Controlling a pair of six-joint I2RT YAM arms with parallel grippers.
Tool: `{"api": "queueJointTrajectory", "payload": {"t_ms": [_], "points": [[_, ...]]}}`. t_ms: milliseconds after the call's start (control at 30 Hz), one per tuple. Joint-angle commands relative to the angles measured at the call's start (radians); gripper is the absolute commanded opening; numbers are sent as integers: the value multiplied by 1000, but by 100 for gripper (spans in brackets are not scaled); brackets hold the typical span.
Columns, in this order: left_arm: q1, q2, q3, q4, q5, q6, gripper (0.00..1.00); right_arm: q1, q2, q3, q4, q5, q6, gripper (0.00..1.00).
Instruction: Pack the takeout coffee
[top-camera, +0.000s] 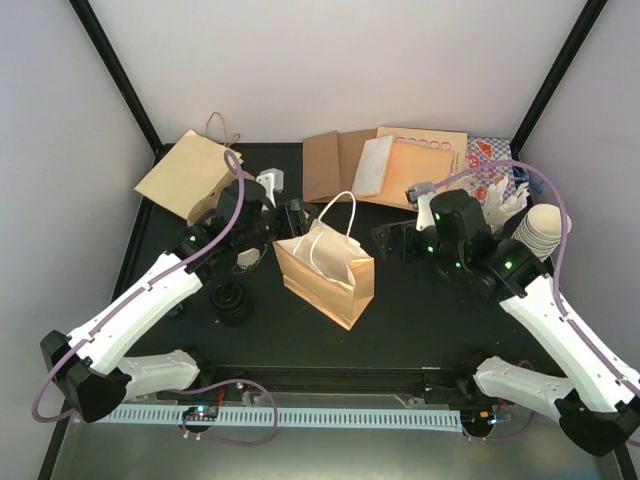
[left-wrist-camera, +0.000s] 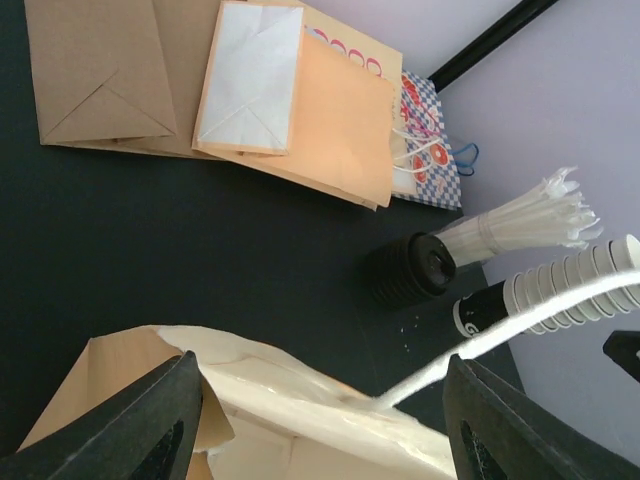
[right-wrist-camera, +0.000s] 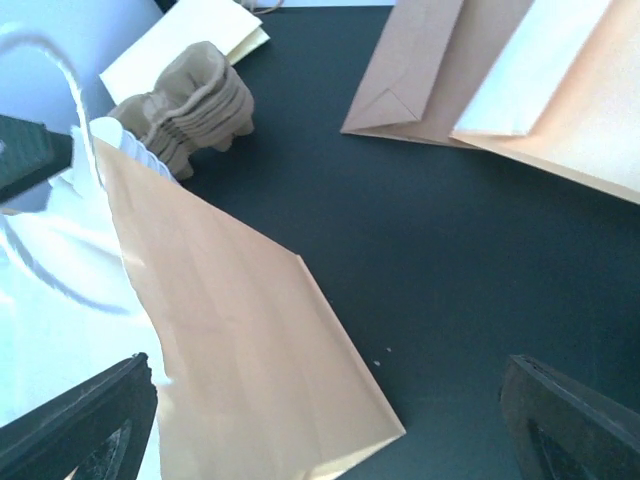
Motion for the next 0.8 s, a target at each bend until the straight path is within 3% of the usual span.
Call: {"api": "queueJointTrajectory", "payload": {"t_ms": [0,300,767], "points": [[6,-40,-19,-25,29,-18,68,3,59,83,3,-85,-40,93],[6,-73,-35,-34,28,-15,68,4,108,141,3,-346,-259,78],[5,-65,-22,-28,31,-15,68,78,252,229,-72,-236,-398,62]]}}
